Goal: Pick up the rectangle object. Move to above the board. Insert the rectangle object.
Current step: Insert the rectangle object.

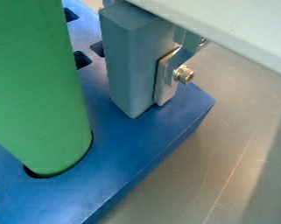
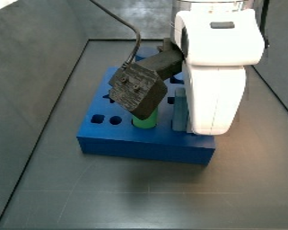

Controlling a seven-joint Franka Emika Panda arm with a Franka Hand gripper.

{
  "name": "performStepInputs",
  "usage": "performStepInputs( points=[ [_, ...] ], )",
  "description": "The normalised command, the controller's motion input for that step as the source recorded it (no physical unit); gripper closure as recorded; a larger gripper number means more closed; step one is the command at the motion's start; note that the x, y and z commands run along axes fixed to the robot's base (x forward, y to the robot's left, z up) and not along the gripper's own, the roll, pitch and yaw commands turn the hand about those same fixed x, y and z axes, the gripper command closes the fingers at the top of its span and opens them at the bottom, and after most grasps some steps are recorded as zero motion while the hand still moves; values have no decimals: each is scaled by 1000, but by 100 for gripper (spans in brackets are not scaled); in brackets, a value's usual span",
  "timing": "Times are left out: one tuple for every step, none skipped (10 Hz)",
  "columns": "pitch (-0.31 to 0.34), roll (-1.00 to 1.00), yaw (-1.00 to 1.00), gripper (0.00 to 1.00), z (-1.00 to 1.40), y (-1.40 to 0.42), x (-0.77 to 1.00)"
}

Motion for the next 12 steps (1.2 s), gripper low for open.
performStepInputs(
  points=[
    [717, 1000, 0, 100, 86, -14, 471],
    [574, 563, 0, 100, 131, -66, 251],
    [54, 49, 0, 100, 0, -17, 57],
    [174, 71, -11, 100, 0, 0, 103],
    [0, 69, 0, 100, -40, -29, 14],
    [-200, 380, 6, 100, -874, -146, 46],
    [-206, 320, 0, 100, -931, -200, 49],
    [-214, 271, 0, 100, -971, -234, 37],
    [-131, 223, 0, 100, -1000, -240, 89],
    [-160, 186, 0, 100, -1000, -271, 111],
    [-169, 0, 0, 100, -43, 0, -11],
    [0, 0, 0, 100, -14, -31, 0]
  ],
)
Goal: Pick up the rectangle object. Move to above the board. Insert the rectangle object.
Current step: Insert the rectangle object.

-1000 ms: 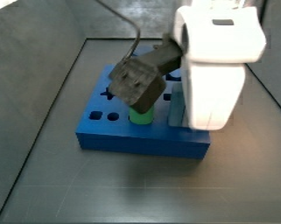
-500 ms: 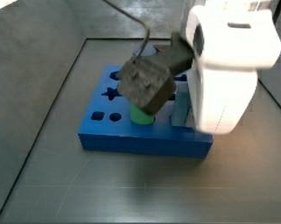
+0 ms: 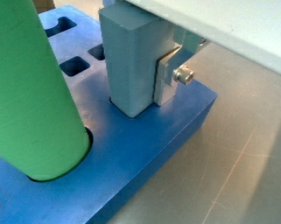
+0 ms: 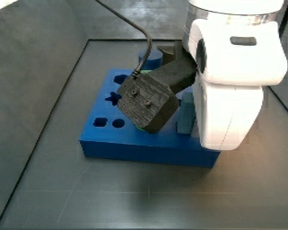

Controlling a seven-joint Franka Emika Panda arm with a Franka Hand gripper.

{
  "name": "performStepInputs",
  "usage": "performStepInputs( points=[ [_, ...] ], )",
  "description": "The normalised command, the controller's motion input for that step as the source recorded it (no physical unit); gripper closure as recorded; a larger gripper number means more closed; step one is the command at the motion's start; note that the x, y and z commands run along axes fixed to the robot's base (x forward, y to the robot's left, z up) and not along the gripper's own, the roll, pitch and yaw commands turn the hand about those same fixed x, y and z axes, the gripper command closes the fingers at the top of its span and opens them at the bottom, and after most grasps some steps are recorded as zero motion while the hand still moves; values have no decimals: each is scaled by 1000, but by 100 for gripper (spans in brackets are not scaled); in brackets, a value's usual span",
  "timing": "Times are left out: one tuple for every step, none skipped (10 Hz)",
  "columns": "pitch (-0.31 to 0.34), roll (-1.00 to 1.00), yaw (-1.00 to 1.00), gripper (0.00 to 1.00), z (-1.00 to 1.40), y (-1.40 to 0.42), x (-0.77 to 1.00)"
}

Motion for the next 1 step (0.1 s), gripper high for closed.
performStepInputs(
  points=[
    [0, 57, 0, 100, -86, -163, 0]
  ],
)
